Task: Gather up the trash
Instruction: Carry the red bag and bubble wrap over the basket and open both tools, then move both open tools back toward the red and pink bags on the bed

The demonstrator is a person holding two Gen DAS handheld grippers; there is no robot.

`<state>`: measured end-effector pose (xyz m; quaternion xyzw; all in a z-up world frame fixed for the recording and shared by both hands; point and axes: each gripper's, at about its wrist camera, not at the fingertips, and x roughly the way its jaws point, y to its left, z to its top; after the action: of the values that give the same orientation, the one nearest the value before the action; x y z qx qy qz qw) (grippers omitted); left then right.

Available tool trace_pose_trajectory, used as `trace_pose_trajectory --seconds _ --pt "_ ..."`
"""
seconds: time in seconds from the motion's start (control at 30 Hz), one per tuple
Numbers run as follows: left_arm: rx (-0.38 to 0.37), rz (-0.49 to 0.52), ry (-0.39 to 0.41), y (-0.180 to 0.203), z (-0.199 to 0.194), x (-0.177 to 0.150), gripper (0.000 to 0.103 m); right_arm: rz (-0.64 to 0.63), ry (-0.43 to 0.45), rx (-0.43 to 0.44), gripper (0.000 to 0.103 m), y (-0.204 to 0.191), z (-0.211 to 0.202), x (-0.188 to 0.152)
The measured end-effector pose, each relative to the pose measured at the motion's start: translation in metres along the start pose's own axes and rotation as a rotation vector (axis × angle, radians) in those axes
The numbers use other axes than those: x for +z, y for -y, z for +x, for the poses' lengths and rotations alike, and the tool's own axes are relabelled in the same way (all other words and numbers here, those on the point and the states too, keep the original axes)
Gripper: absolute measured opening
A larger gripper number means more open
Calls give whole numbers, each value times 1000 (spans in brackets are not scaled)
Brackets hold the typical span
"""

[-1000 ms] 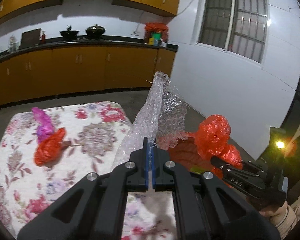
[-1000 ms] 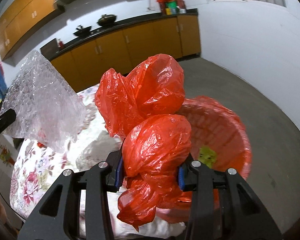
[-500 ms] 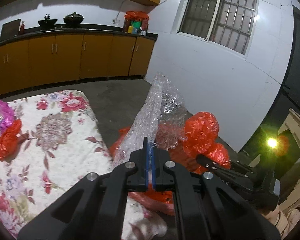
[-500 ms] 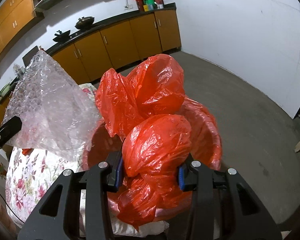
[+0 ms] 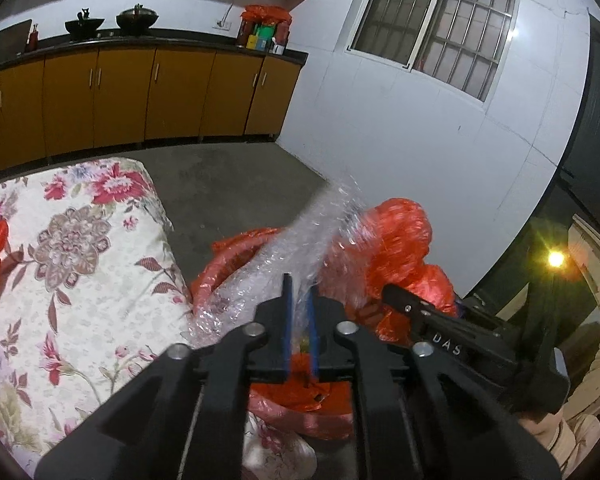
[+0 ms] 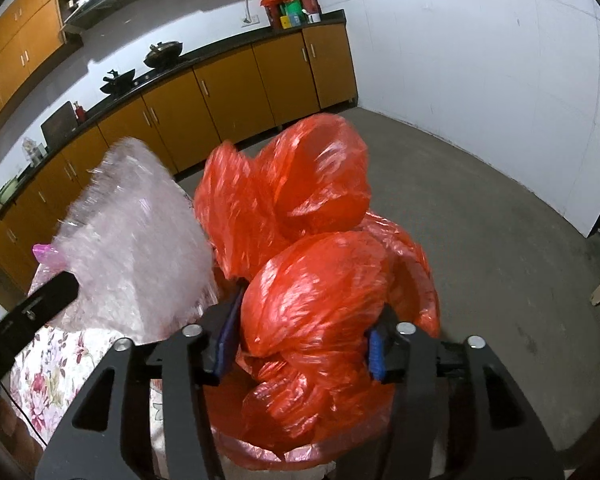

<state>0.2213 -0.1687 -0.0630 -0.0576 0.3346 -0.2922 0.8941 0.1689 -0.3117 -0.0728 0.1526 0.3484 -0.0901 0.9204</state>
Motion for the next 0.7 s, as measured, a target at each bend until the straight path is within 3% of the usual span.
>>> trace_pose_trajectory --seconds 0.1,0.33,0.47,0.7 --pt "10 -13 -10 -6 4 -4 32 0 -5 -2 65 2 0 -5" --pt "67 -63 11 -33 -8 -8 47 11 -14 -27 67 12 -4 -13" --pt "71 -79 5 -38 -9 -6 47 31 -7 -42 67 19 -9 -13" --pt "29 -7 2 -2 4 4 48 40 0 -60 67 22 -15 -12"
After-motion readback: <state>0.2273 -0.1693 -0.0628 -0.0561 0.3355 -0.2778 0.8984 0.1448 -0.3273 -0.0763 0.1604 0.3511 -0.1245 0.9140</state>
